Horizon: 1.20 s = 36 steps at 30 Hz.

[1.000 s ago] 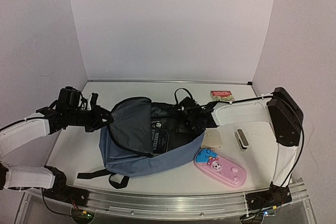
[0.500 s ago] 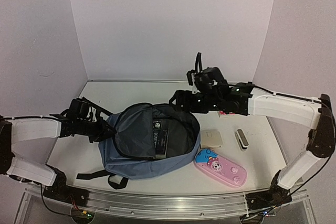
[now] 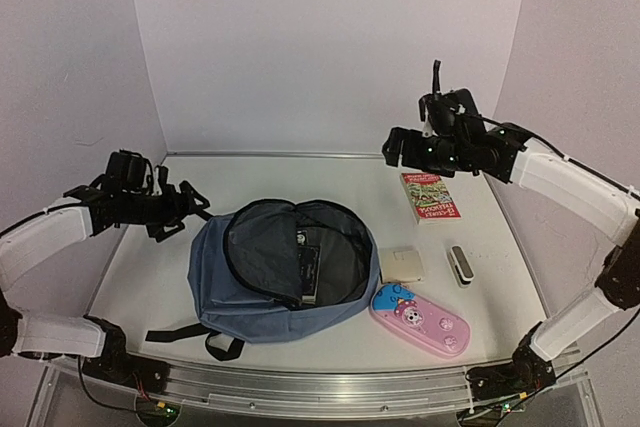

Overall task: Pack the student bag
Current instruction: Pick up the book from the center of the board.

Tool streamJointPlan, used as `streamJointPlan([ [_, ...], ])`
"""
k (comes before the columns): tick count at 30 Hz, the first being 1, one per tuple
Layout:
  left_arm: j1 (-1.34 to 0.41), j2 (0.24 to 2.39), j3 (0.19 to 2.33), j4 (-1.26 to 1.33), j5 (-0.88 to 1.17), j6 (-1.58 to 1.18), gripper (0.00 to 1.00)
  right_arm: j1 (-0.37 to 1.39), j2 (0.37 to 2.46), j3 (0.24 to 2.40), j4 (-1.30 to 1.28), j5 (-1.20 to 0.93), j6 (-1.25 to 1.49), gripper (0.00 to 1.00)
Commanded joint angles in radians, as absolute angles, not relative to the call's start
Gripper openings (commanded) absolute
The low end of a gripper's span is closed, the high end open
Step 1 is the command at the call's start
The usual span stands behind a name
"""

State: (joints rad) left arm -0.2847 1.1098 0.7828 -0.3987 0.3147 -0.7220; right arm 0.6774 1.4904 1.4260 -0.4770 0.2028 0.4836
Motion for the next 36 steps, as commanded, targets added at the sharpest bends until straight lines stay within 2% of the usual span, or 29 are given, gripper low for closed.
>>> streamJointPlan([
  [1, -0.164, 1.133, 0.971, -0.578, 0.387, -0.502, 0.93, 0.537, 1.628, 1.458, -0.572, 0.238, 0.398, 0.98],
  [6, -0.046, 1.185, 1.062, -0.566, 0.393, -0.336, 0.94, 0.454, 1.838, 1.534, -0.593, 0.309, 0.335, 0.98],
  [9, -0.002, 1.236, 1.094, -0.569, 0.300, -0.318, 0.94, 0.414, 1.953, 1.591, -0.604, 0.361, 0.308, 0.98],
  [13, 0.032, 1.243, 1.090, -0.580, 0.341, -0.306, 0.94, 0.380, 2.073, 1.665, -0.606, 0.347, 0.261, 0.98],
  [17, 0.032, 1.207, 1.061, -0.588, 0.392, -0.234, 0.94, 0.351, 2.150, 1.715, -0.603, 0.280, 0.218, 0.98],
  [21, 0.034, 1.176, 1.034, -0.607, 0.295, -0.221, 0.95, 0.324, 2.207, 1.729, -0.603, 0.233, 0.208, 0.98],
  [25, 0.032, 1.144, 1.012, -0.586, 0.290, -0.225, 0.95, 0.311, 2.247, 1.726, -0.601, 0.197, 0.200, 0.97],
  [31, 0.032, 1.124, 0.995, -0.588, 0.276, -0.228, 0.95, 0.311, 2.282, 1.717, -0.601, 0.225, 0.195, 0.95],
  [33, 0.032, 1.126, 0.996, -0.592, 0.274, -0.231, 0.95, 0.311, 2.295, 1.714, -0.601, 0.243, 0.199, 0.92],
  [36, 0.032, 1.127, 0.994, -0.594, 0.265, -0.234, 0.95, 0.311, 2.304, 1.693, -0.597, 0.250, 0.205, 0.76],
])
